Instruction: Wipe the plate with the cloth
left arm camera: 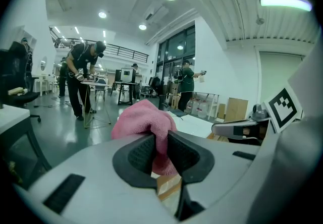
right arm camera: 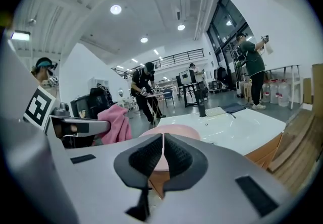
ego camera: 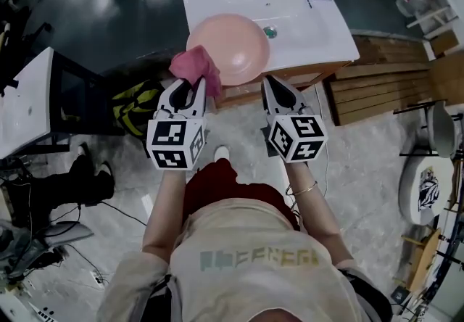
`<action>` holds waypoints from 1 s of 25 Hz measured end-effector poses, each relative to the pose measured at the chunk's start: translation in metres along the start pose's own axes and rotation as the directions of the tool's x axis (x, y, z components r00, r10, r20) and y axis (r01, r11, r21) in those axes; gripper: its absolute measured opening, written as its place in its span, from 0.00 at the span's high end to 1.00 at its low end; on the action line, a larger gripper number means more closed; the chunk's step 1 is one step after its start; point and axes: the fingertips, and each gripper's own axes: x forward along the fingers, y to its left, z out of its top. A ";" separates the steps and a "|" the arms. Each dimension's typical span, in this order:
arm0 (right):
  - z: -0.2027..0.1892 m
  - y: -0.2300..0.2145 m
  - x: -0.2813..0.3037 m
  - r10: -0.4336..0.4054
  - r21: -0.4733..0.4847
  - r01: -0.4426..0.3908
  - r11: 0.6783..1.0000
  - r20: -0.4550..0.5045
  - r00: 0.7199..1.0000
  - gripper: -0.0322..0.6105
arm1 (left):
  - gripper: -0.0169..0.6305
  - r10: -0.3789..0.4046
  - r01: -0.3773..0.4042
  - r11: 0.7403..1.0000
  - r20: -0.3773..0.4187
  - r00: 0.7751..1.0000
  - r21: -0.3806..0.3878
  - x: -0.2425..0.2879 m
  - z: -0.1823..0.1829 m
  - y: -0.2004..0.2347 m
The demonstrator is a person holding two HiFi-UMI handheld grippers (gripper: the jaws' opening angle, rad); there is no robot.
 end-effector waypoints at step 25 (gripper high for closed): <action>0.011 -0.069 0.094 -0.104 -0.092 0.096 0.991 -0.085 0.991 0.89 | 0.87 -0.042 0.042 0.999 -0.037 0.998 -0.009 0.102 0.009 0.031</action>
